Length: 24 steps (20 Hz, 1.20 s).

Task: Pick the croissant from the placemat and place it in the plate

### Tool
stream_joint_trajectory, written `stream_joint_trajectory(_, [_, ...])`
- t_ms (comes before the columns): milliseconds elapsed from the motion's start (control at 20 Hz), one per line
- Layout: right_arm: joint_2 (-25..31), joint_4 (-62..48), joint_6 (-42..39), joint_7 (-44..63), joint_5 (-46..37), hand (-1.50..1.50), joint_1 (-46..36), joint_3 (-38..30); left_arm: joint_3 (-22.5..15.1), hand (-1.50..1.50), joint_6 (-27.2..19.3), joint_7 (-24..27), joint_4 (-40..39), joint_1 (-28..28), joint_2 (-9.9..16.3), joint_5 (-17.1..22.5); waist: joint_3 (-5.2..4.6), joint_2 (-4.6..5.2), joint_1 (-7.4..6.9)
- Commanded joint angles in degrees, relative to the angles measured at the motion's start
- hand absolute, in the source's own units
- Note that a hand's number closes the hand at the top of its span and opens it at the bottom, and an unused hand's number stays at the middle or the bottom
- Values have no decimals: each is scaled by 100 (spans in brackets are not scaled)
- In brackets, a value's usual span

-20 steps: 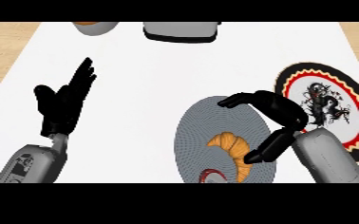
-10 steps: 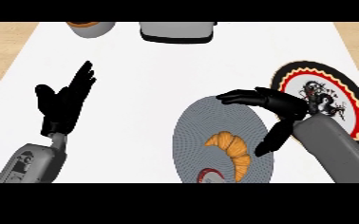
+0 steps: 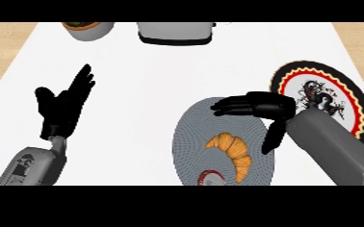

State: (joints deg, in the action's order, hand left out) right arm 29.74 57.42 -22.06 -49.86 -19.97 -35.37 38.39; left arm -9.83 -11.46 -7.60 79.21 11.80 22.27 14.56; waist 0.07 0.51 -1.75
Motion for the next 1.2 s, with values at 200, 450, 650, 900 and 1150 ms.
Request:
stream_joint_trajectory(200, [-100, -379, 226, -748, -1077, -150, -220, 328, 313, 0, 297, 334, -464, 26, -63, -105, -7, -37, 140])
stream_joint_trajectory(450, [-405, -577, 516, -513, -1663, -150, -189, 498, 322, 0, 235, 173, -57, -329, -144, -216, -6, -47, 123])
stream_joint_trajectory(650, [-500, -26, 1, 98, -1891, -150, -346, 536, 389, 0, 399, 189, -225, -120, -229, -243, -9, -60, 167])
stream_joint_trajectory(900, [-589, -199, 25, 21, -2221, -150, -159, 378, 660, 0, 620, 423, -589, -135, -224, -299, -9, -47, 171])
stream_joint_trajectory(1150, [-938, -344, 237, 121, -2713, -150, 2, 264, 804, 0, 595, 22, -255, 11, -204, -447, -7, -48, 160])
